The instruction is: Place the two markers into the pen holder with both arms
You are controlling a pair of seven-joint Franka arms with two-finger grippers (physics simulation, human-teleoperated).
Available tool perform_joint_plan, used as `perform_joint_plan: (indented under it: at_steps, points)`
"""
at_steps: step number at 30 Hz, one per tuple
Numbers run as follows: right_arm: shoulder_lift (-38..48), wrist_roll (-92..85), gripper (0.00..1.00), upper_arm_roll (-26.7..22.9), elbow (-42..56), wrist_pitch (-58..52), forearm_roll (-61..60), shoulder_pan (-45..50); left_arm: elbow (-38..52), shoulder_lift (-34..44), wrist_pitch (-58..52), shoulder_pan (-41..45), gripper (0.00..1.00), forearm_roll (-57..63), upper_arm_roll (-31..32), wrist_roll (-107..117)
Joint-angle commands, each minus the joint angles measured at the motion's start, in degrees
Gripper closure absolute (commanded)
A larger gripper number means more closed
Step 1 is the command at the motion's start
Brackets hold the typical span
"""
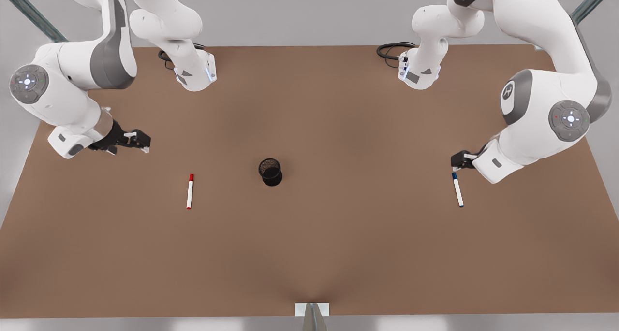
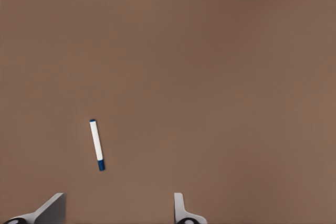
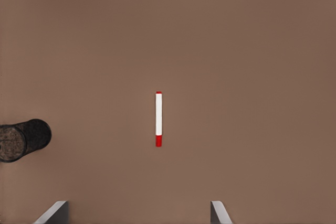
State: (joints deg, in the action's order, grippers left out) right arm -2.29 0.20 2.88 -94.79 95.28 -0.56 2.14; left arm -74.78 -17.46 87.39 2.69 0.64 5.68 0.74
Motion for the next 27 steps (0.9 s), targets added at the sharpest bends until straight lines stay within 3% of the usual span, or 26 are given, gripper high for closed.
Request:
perform_joint_plan:
  at_steps: [1, 4, 6, 11, 20, 22, 25, 27]
  points:
    - [-2.72, 1.30, 0.00, 0.02, 3.47, 2.80, -0.14, -7.68, 0.07, -0.29, 2.34, -0.31, 0.00, 0.15, -0.14, 0.14]
    - [-4.83, 0.94, 0.00, -0.07, 4.27, 2.54, -0.06, -7.41, -1.42, -7.49, 11.65, -1.28, 0.00, -0.46, -5.50, 0.31]
    - [-9.31, 0.86, 0.00, -0.15, 4.36, 5.25, 0.12, -7.59, -13.97, -6.54, 24.47, -2.77, 0.00, -0.73, -5.67, 1.62]
    - [-21.00, 2.26, 0.00, 0.73, 4.00, 17.65, 0.12, -3.28, -26.73, -7.94, 40.31, -6.47, 0.00, -0.73, -5.76, 3.48]
    - [-31.11, 11.93, 0.00, 0.81, 1.98, 25.65, 0.21, 1.20, -32.27, -11.89, 45.41, -9.63, 0.00, -0.38, -5.94, 0.05]
    - [-32.87, 11.93, 0.00, 0.81, 1.89, 27.06, 0.29, 0.76, -32.27, -12.60, 45.41, -9.98, 0.06, -0.38, -5.94, -1.44]
    - [-31.47, 12.02, 0.00, 0.81, -1.27, 27.94, 1.00, 1.29, -32.27, -13.74, 45.76, -9.90, 0.36, -0.38, -5.94, -3.73]
    - [-29.00, 12.02, 0.00, 0.81, -7.59, 32.24, 1.00, 0.94, -32.01, -14.53, 47.16, -9.46, 0.39, -0.29, -5.94, -3.73]
